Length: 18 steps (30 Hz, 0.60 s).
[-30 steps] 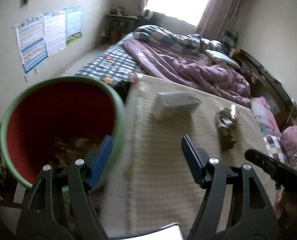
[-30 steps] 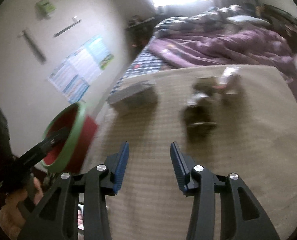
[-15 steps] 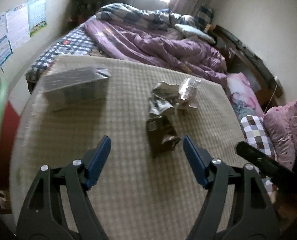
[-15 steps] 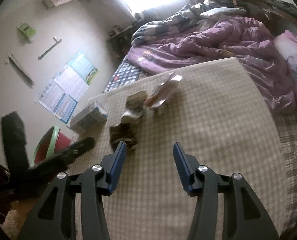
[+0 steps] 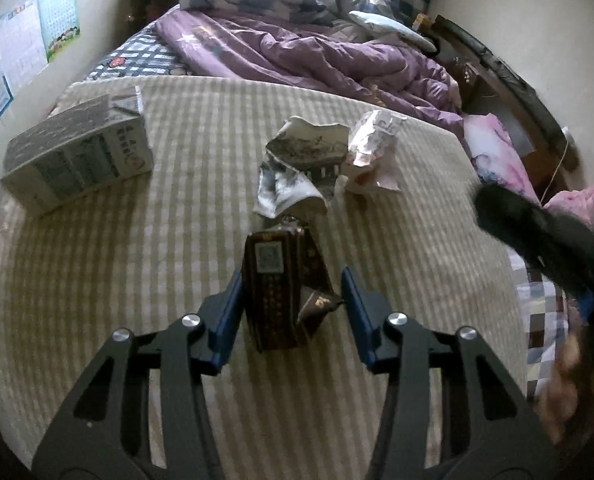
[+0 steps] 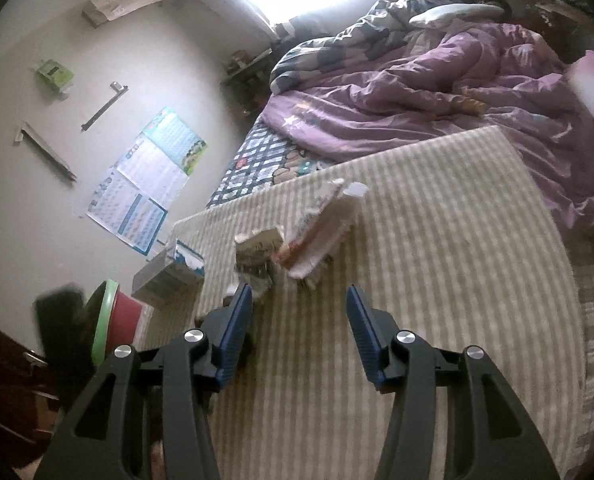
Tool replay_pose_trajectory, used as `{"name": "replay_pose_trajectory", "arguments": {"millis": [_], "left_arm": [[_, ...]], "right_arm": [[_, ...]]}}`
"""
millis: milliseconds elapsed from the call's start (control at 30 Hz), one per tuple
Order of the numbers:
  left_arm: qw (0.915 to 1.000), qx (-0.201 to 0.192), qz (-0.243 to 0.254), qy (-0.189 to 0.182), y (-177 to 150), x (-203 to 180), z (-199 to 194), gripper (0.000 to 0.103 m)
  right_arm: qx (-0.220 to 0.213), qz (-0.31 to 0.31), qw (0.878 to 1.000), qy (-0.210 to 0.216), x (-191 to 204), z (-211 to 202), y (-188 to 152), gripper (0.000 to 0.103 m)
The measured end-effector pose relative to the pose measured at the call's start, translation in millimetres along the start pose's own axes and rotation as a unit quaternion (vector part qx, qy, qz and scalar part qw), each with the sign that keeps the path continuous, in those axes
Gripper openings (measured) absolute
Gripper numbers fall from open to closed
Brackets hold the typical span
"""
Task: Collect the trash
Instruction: 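Grasp the dark snack wrapper with the left gripper while the right gripper grasps the white Pocky box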
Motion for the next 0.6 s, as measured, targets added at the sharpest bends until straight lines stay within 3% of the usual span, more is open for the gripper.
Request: {"name": "replay_pose_trajectory", "arguments": {"millis": [167, 333, 600], "left_arm": [[0.9998, -0.013, -0.010, 0.007, -20, 4, -24, 0.046], [0.9997, -0.012, -0.015, 0.013, -38, 4, -34, 0.046], [0.9992, -0.019, -0.031, 0.017, -47, 12, -46, 0.046]], "right_arm": [[0.004, 0.035, 0.999, 0.001, -10, 27, 26, 0.051], [0.004, 0.036, 0.999, -0.037, -15, 53, 47, 0.058], [0.049, 0.043, 0.997, -0.050, -19, 88, 42, 0.055]]}}
Point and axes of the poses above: each gripper's, at about its wrist camera, not at the fingertips, and z roughly the way its jaws point, x to its left, y to its top, the point moved 6 cm from there along z, roughly the way its jaws point, and after that the axes turned 3 degrees about x, right-handed, at the moved point
